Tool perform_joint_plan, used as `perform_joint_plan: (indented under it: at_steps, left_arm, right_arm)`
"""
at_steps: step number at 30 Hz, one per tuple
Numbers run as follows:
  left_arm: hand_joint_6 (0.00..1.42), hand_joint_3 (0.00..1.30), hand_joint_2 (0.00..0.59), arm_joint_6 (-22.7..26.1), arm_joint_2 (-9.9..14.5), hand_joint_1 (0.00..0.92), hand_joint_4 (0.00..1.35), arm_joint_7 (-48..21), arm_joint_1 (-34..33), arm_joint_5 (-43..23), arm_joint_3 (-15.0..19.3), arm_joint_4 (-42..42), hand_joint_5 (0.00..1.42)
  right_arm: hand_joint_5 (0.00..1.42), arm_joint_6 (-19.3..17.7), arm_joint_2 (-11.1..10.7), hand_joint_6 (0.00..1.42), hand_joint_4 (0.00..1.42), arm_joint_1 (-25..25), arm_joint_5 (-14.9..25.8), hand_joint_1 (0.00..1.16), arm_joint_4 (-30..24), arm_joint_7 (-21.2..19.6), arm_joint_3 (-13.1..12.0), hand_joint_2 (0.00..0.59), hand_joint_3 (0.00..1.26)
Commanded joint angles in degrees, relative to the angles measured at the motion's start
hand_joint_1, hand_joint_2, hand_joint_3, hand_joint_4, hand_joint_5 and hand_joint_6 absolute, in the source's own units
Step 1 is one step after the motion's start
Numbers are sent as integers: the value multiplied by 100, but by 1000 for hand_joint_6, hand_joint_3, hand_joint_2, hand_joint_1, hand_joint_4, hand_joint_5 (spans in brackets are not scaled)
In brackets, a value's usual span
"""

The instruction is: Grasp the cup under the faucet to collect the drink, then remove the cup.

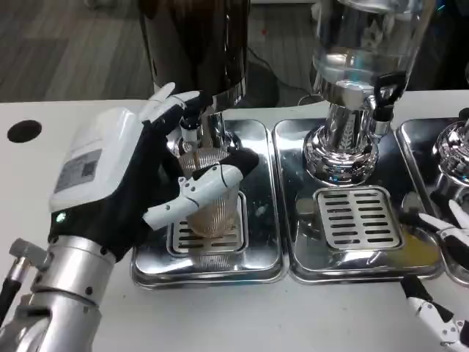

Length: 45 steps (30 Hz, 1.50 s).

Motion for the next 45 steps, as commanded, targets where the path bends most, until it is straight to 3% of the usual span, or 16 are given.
perform_joint_plan:
  at_steps: [1, 45]
  left_arm:
    - [934, 273, 71, 125, 109, 3, 212, -480, 290, -123, -156, 208, 757]
    - [916, 273, 80, 108, 196, 20, 212, -535, 314, -251, -207, 230, 757]
  right_arm:
    - [0, 15, 13, 0, 0, -14, 63, 604, -163, 46, 24, 390, 211]
    - [0, 81, 36, 0, 0, -3, 66, 589, -241, 41, 78, 401, 209]
